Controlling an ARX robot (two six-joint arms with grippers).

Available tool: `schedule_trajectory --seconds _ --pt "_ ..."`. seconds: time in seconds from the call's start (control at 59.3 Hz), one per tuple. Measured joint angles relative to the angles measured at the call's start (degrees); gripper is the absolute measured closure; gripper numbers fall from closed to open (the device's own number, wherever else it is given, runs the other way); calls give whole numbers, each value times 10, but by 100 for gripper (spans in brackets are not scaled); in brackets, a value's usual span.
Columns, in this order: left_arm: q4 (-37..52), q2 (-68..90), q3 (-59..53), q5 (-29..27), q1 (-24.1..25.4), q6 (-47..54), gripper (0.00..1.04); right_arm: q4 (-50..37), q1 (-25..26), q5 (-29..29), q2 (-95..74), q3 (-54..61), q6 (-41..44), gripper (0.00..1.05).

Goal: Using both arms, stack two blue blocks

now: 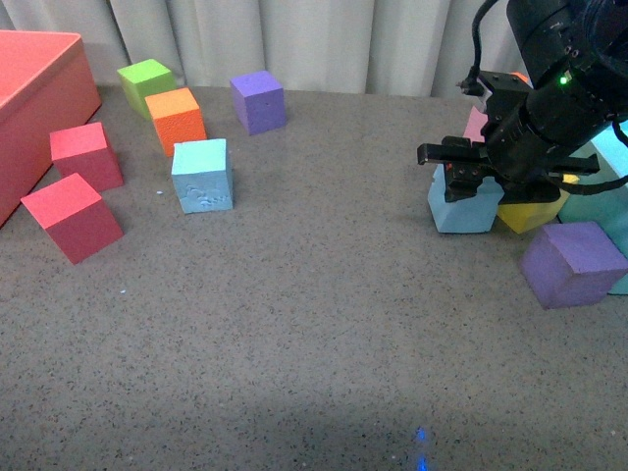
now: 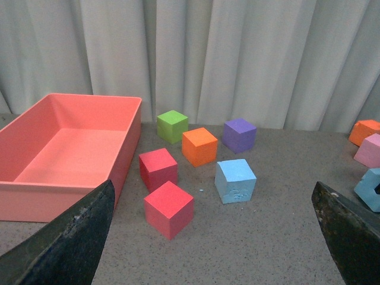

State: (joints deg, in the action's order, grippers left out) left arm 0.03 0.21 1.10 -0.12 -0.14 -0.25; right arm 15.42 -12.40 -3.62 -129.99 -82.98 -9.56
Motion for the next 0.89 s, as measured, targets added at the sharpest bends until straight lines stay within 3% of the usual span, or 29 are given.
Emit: schedule_trajectory --seconds 0.422,0.894 --pt "0 0 0 0 0 0 7 10 -95 -20 -34 -75 1 64" --pt "0 0 0 0 0 0 7 33 -115 -9 -100 -153 -2 65"
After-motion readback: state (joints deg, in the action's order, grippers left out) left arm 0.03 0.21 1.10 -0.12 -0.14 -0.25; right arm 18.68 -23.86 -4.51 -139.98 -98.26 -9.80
